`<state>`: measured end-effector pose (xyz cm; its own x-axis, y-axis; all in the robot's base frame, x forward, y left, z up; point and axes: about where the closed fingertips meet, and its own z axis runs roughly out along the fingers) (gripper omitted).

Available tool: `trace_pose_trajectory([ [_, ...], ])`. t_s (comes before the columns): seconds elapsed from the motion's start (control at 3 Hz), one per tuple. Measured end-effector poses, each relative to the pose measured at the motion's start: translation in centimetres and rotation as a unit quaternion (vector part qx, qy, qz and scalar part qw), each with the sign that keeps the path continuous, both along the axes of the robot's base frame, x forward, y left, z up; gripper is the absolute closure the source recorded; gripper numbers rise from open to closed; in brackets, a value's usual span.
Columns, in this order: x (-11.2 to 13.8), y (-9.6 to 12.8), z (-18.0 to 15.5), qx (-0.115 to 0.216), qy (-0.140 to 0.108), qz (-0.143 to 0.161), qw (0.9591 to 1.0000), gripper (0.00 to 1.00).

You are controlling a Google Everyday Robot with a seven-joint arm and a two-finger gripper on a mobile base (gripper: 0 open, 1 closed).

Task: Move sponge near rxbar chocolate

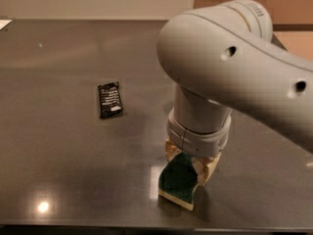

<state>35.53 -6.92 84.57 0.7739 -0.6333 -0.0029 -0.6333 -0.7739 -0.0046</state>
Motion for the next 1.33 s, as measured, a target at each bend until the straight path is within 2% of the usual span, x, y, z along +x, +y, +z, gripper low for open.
trace_pose_trajectory([
  [0.67, 4.5, 3.2, 3.5, 0.017, -0.018, -0.064, 0.9976, 1.00],
  [1.33, 9.3, 7.5, 4.9, 0.046, -0.040, -0.109, 0.9922, 1.00],
])
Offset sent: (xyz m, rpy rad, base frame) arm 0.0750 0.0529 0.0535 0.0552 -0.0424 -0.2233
